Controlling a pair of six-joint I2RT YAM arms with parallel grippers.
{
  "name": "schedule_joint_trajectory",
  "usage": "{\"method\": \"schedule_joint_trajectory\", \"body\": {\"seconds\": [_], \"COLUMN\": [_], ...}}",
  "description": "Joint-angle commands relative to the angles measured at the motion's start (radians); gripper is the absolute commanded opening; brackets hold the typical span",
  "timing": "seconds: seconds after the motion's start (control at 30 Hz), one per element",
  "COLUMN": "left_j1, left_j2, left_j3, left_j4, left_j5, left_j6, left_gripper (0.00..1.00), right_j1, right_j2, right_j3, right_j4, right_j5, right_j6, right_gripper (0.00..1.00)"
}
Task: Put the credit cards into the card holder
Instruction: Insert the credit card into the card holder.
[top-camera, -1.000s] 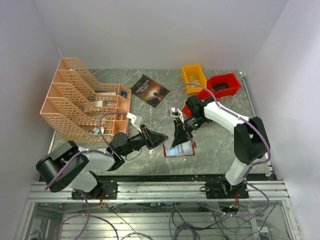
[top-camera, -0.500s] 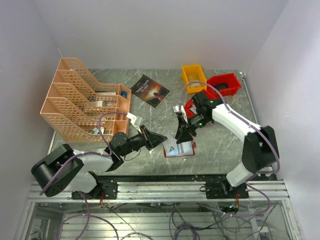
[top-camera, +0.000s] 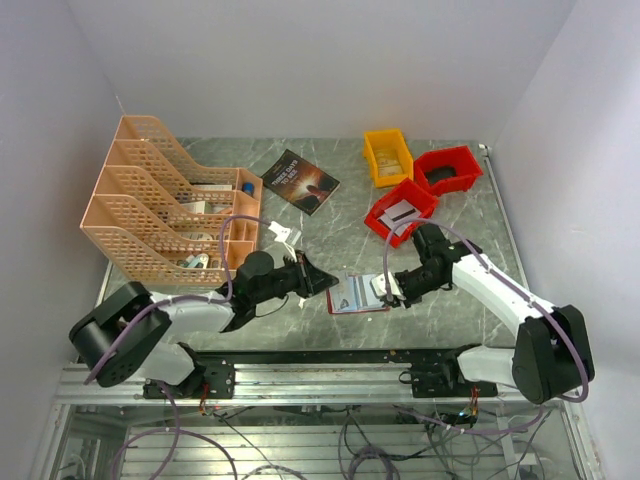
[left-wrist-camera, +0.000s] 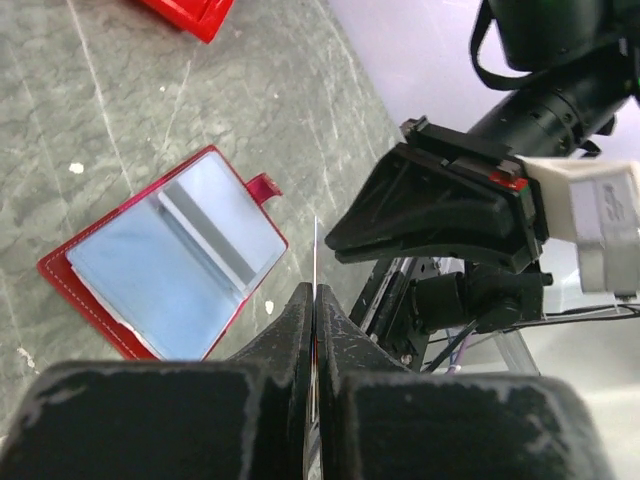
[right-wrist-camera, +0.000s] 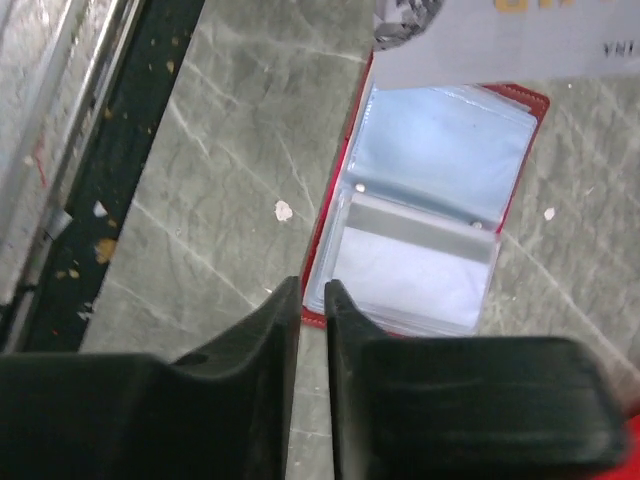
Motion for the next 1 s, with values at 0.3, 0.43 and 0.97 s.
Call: {"method": "schedule_joint_trajectory", "body": {"seconds": [0.3, 0.43, 0.97], "left_j1": [0.006, 0.005, 0.006], "left_j2": [0.227, 0.289, 0.458], "left_j3": [0.063, 0.072, 0.088], "left_j4": [0.144, 0.188, 0.348], "left_j5": [0.011, -0.002, -0.014], "left_j6": [-0.104, -0.132, -0.190], "left_gripper": [0.07, 0.07, 0.07], "right_j1": [0.095, 0.127, 0.139], "right_j2": [0.113, 0.133, 0.188], "right_j3": [-0.036, -0.046, -0.046], "right_j4": [0.029, 0.069, 0.135], "right_j5": [0.162, 0.196, 0.287], "right_j6": [-0.117, -0.076, 0.018], "right_gripper": [0.00, 0.00, 0.00]}}
